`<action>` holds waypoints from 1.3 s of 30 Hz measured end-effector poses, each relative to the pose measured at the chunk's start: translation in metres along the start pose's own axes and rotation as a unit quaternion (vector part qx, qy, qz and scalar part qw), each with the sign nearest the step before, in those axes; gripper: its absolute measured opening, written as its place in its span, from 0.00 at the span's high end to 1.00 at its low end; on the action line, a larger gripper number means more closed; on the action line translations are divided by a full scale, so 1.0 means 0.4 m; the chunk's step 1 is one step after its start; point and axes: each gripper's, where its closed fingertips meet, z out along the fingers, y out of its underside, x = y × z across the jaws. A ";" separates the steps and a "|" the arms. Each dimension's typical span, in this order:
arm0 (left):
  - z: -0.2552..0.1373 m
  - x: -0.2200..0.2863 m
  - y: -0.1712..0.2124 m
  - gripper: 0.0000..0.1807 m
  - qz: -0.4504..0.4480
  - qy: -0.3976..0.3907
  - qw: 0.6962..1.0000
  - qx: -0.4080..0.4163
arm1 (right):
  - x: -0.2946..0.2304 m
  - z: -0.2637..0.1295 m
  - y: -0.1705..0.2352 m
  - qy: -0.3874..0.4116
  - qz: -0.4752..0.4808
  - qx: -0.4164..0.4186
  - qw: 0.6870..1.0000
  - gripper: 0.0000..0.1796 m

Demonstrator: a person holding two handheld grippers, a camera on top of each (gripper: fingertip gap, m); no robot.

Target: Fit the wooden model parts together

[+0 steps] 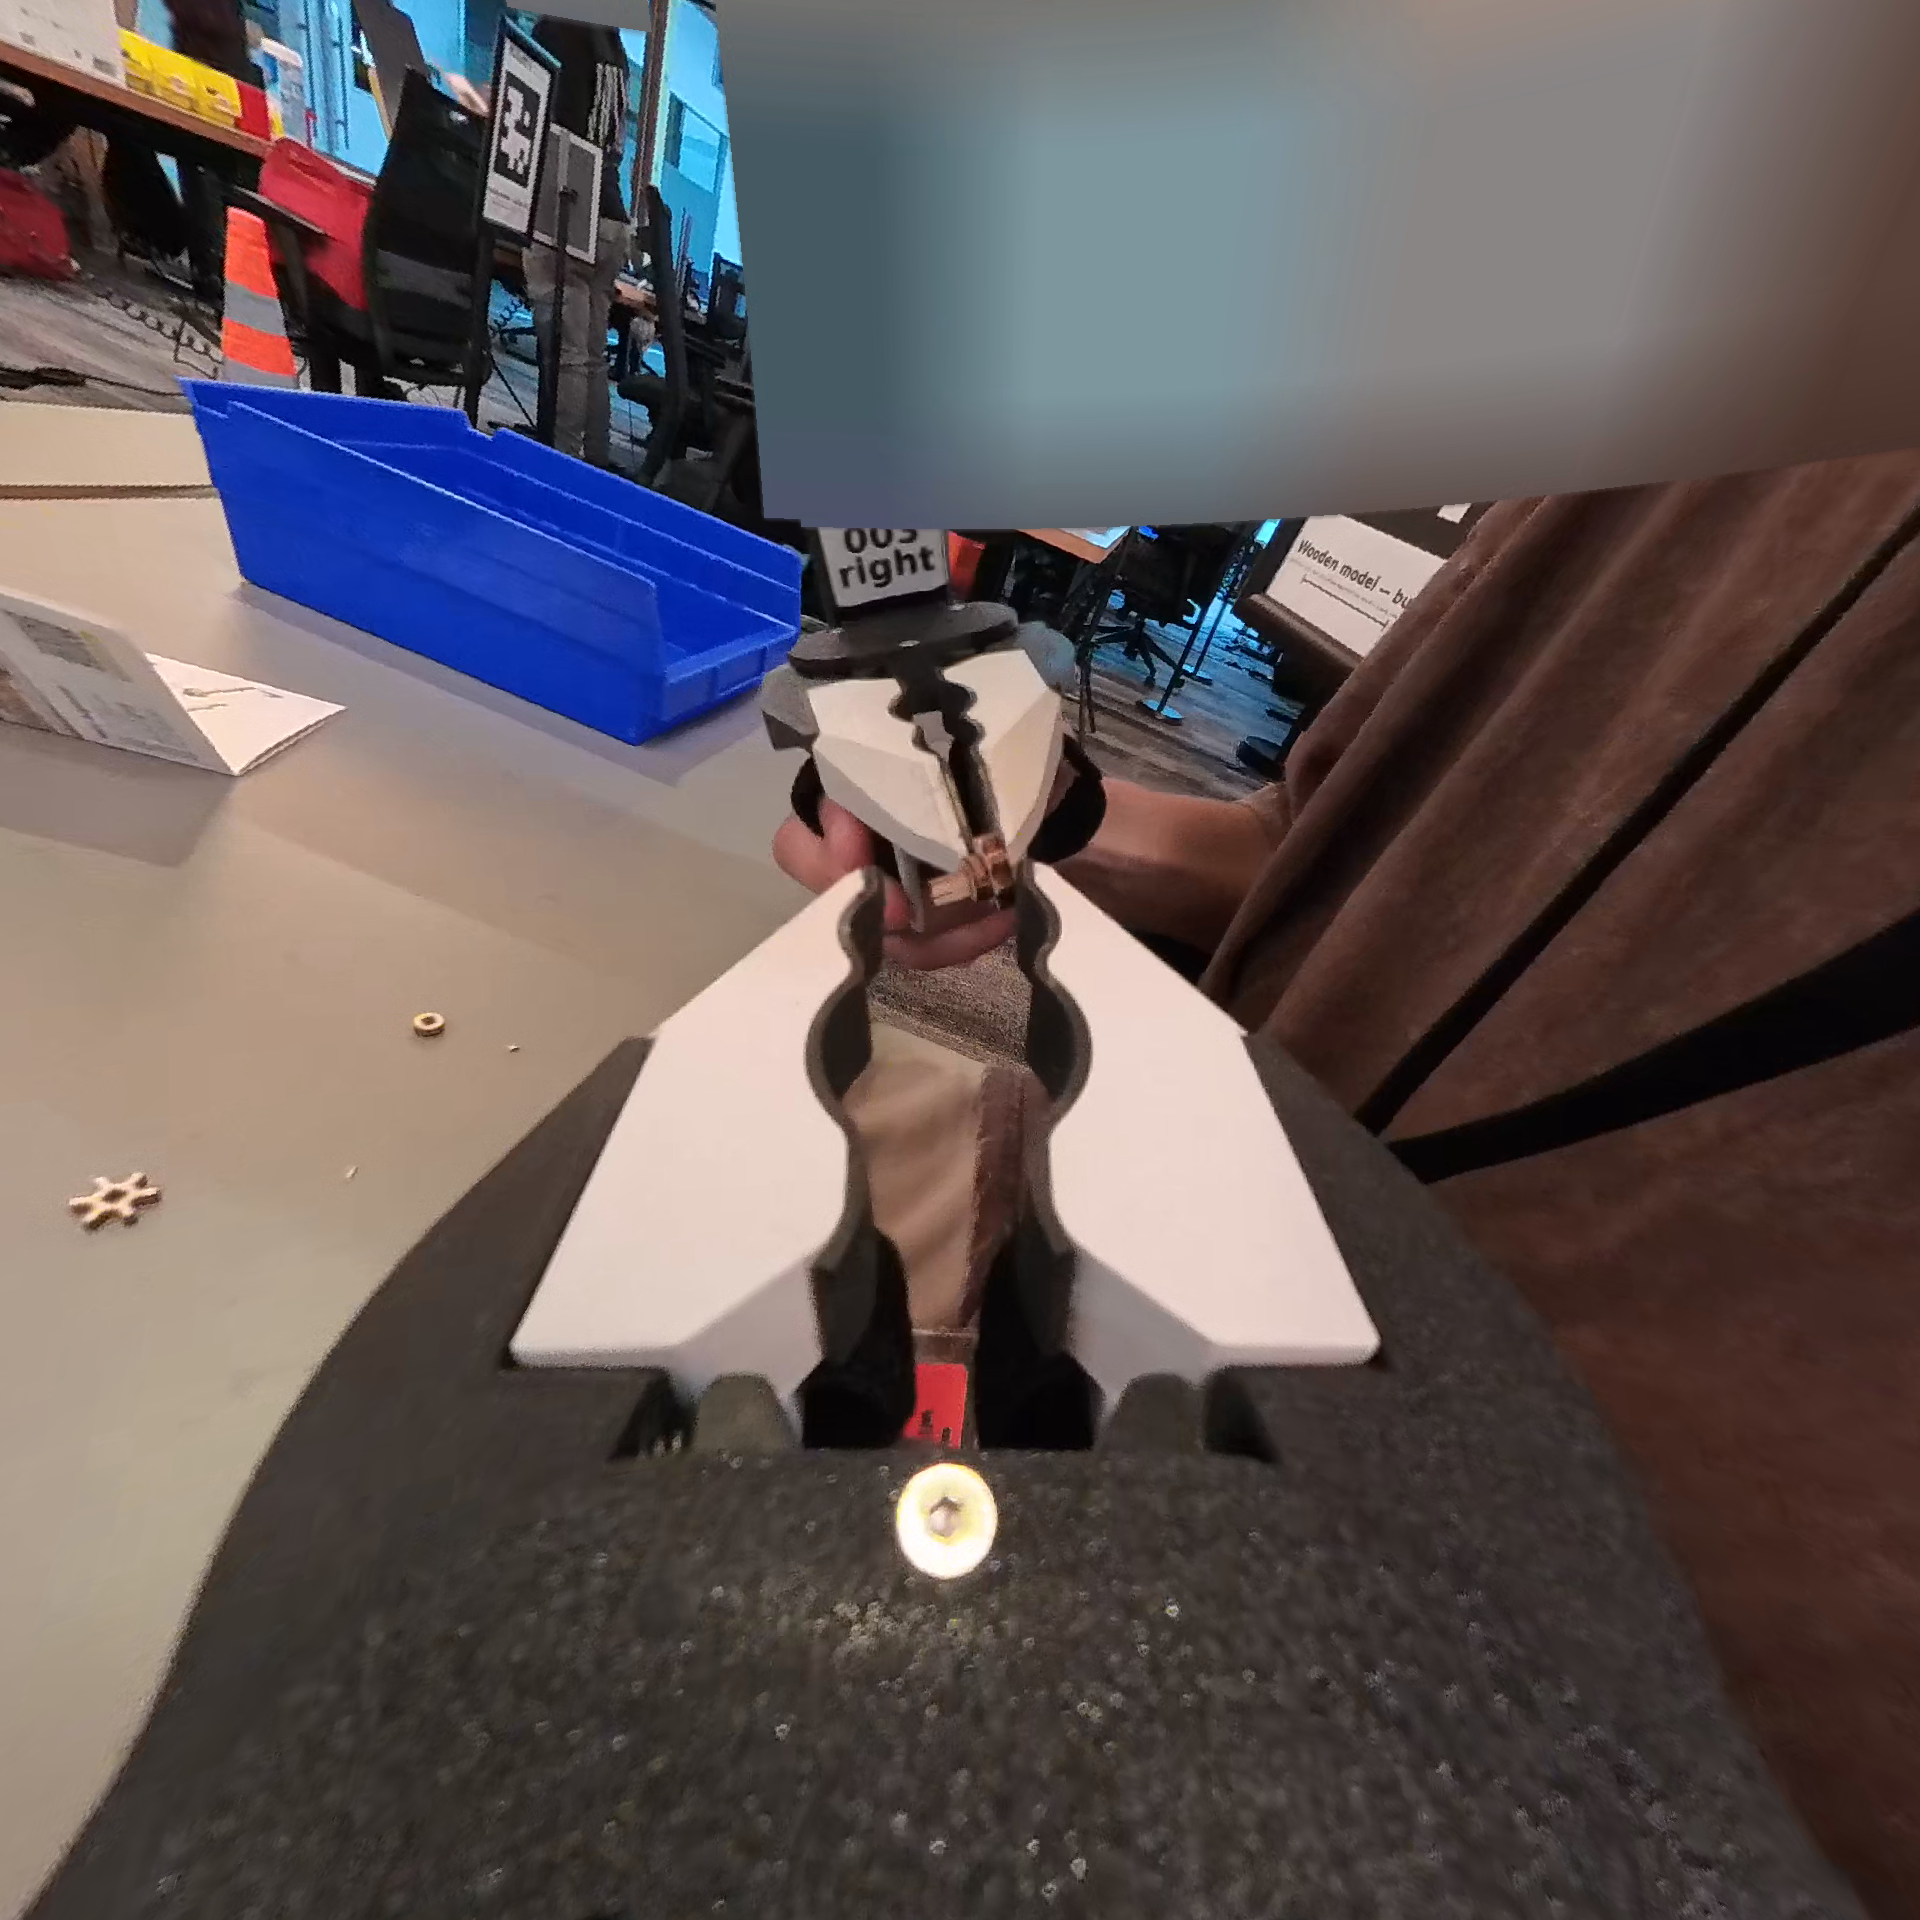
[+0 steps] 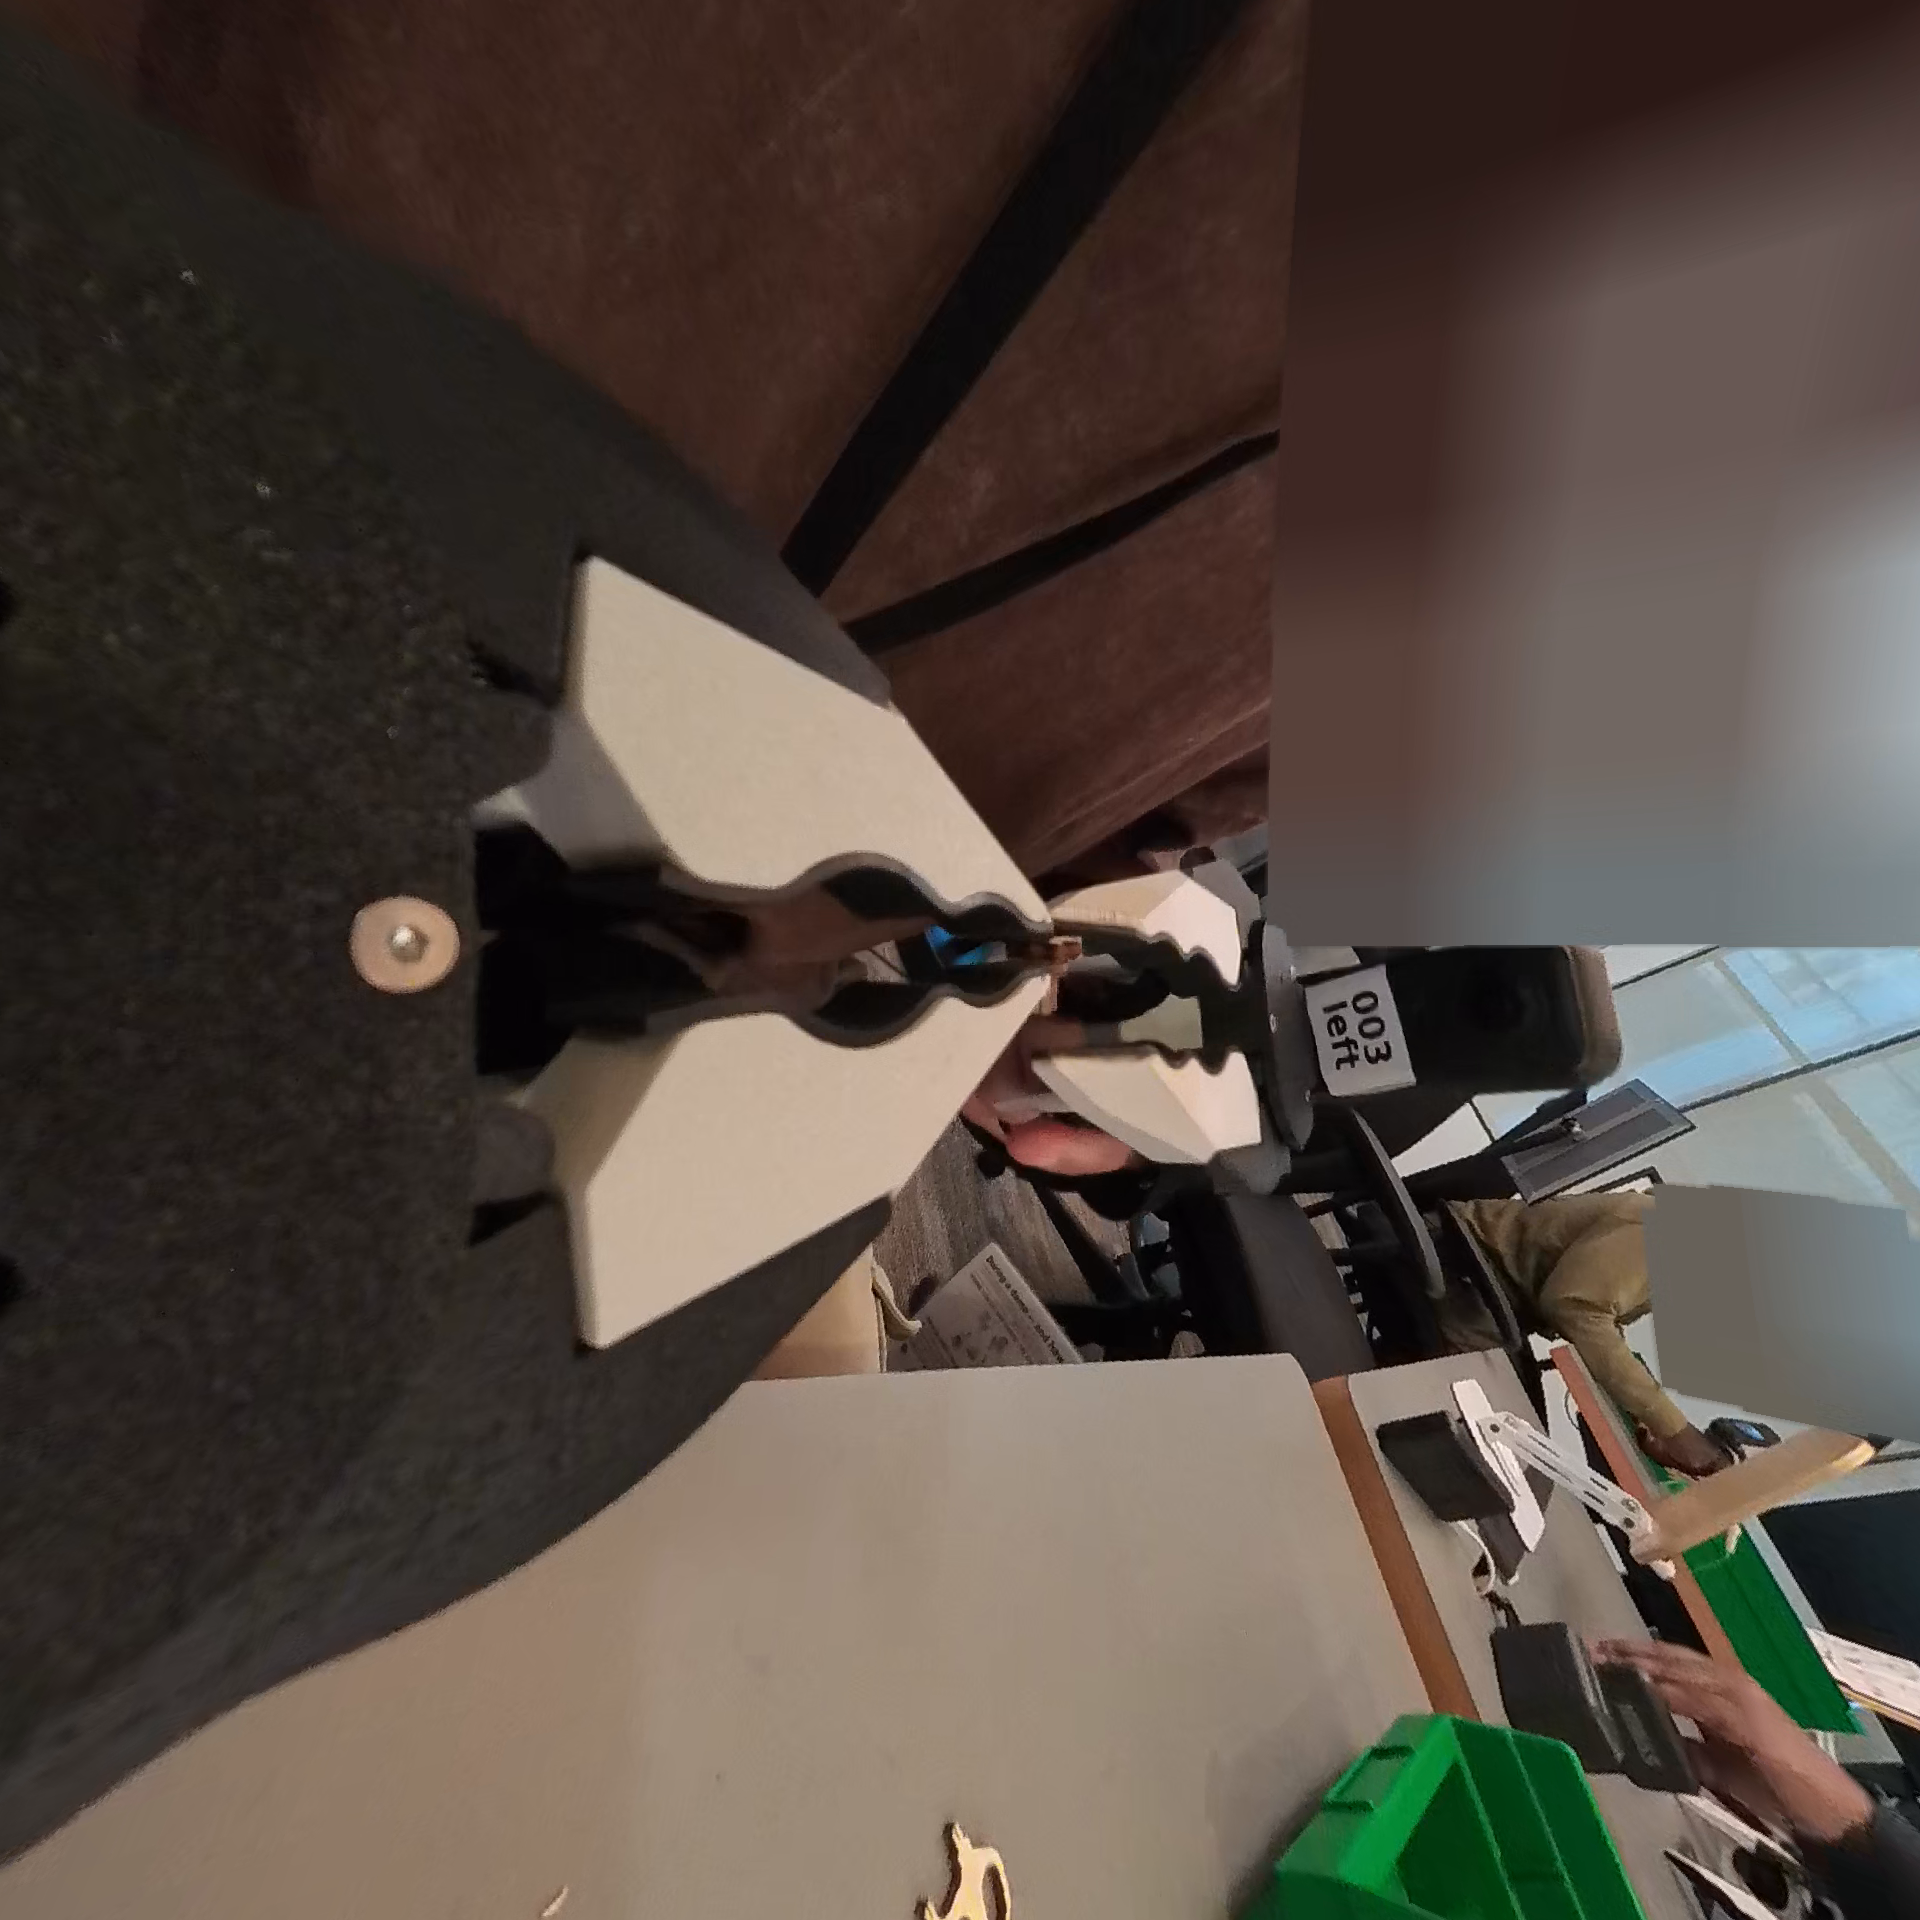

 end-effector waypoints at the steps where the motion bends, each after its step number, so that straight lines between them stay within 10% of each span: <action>1: -0.001 0.001 0.001 0.89 0.001 0.002 1.000 -0.001 | 0.002 0.001 -0.001 0.007 -0.007 0.001 1.000 0.99; 39: -0.004 -0.003 0.006 0.94 0.038 -0.017 0.999 -0.008 | 0.011 -0.001 -0.004 0.023 -0.007 0.003 1.000 0.95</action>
